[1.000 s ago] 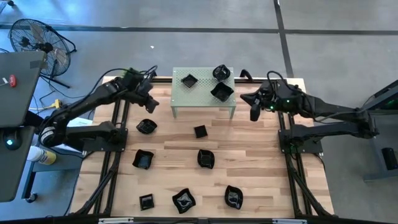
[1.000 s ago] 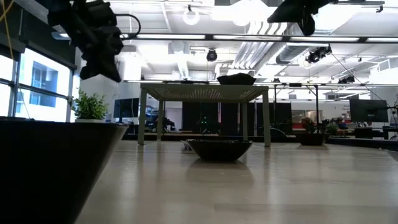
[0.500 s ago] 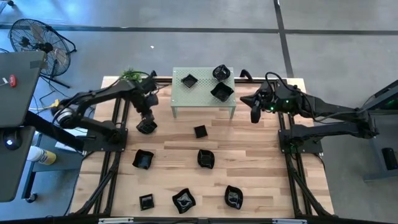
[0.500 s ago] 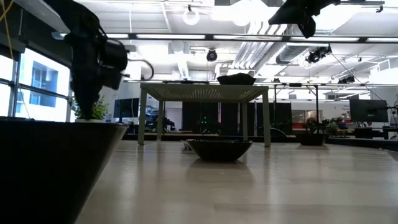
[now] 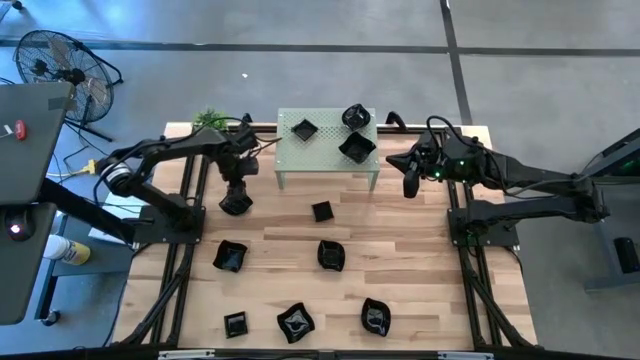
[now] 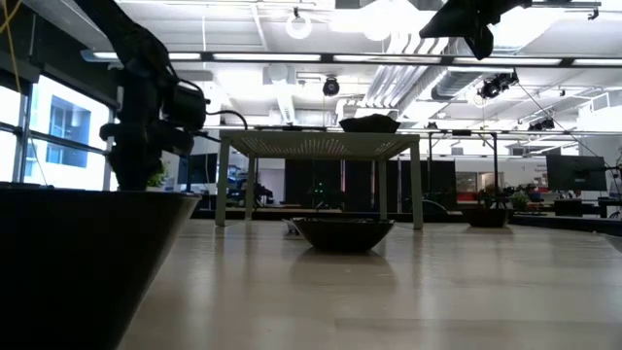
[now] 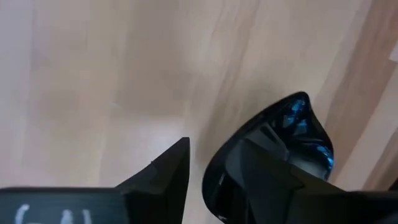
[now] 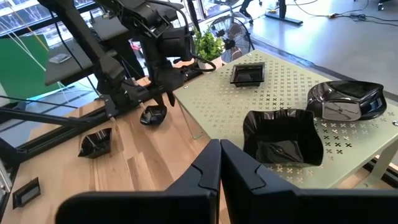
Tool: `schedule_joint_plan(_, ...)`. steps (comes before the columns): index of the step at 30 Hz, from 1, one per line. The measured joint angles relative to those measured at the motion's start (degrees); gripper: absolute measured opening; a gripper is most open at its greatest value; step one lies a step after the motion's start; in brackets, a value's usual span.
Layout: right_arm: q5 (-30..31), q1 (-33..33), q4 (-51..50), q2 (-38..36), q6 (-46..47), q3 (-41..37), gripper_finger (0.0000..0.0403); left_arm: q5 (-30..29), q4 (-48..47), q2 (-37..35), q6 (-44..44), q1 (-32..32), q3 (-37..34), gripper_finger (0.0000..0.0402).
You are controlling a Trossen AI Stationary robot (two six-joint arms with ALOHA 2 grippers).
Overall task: Pick & Place Mini shaped plates
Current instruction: Stack the black leaf-shaped plate on top of the black leaf-shaped plate on the shelf
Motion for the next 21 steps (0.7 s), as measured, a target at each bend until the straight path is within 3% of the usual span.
schedule_joint_plan(11, 0.0, 0.0, 0.0, 0.0, -0.2, 0.0, 0.0000, -0.1, 0.0, 1.0, 4.0, 0.0, -2.1, 0.0127)
schedule_joint_plan(21, 0.0, 0.0, 0.0, 0.0, -0.3, 0.0, 0.0000, 0.3, -1.0, -2.9, 5.5, 0.0, -3.8, 0.0020)
